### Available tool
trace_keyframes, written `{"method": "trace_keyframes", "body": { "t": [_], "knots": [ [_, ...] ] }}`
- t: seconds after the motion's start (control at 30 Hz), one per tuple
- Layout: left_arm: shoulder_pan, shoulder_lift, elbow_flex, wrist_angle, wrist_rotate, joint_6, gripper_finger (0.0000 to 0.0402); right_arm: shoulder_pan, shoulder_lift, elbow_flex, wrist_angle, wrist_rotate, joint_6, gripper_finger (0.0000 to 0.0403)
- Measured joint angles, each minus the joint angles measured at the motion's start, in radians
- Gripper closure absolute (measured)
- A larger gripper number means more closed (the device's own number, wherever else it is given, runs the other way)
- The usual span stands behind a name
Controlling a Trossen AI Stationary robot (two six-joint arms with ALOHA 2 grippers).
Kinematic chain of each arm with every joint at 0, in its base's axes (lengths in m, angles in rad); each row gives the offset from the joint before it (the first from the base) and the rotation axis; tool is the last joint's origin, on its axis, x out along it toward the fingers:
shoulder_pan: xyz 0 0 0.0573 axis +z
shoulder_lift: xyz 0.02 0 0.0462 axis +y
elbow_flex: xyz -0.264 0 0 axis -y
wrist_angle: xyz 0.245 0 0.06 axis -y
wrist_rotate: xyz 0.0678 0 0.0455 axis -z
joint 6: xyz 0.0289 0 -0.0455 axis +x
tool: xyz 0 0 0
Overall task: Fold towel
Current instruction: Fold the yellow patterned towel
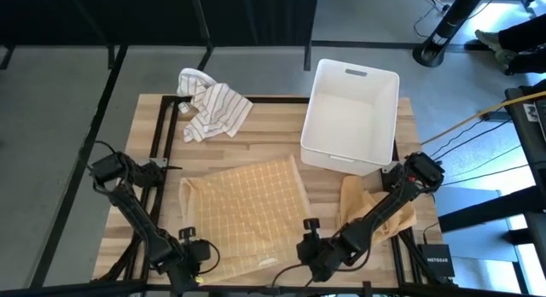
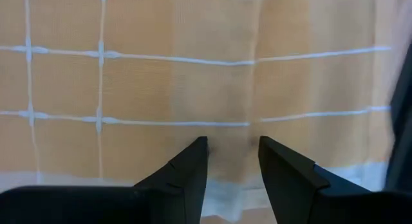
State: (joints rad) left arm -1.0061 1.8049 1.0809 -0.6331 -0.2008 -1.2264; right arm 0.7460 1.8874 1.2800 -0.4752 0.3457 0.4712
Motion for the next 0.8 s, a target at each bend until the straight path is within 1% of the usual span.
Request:
{"method": "trace_keyframes", "body": {
  "t": [0.1,0.23,0.37,0.57,0.8],
  "knots": [
    [0.000,-0.028,0.002,0.013,-0.001,-0.018,0.0283,0.000,0.002,0.000,0.005,-0.027,-0.012,0.0269],
    [-0.002,-0.029,0.002,0.005,-0.005,-0.013,0.0307,0.000,0.013,-0.010,0.004,-0.032,-0.055,0.0269],
    [-0.002,-0.023,0.002,-0.010,-0.007,-0.007,0.0339,-0.001,0.016,-0.057,0.000,-0.025,-0.066,0.0269],
    [-0.002,-0.023,0.002,-0.014,-0.008,0.007,0.0393,-0.007,0.017,-0.132,-0.001,-0.042,-0.060,0.0269],
    [-0.006,-0.023,0.002,-0.013,-0.009,0.004,0.0399,-0.007,0.016,-0.162,0.002,-0.013,-0.090,0.0275]
  ]
}}
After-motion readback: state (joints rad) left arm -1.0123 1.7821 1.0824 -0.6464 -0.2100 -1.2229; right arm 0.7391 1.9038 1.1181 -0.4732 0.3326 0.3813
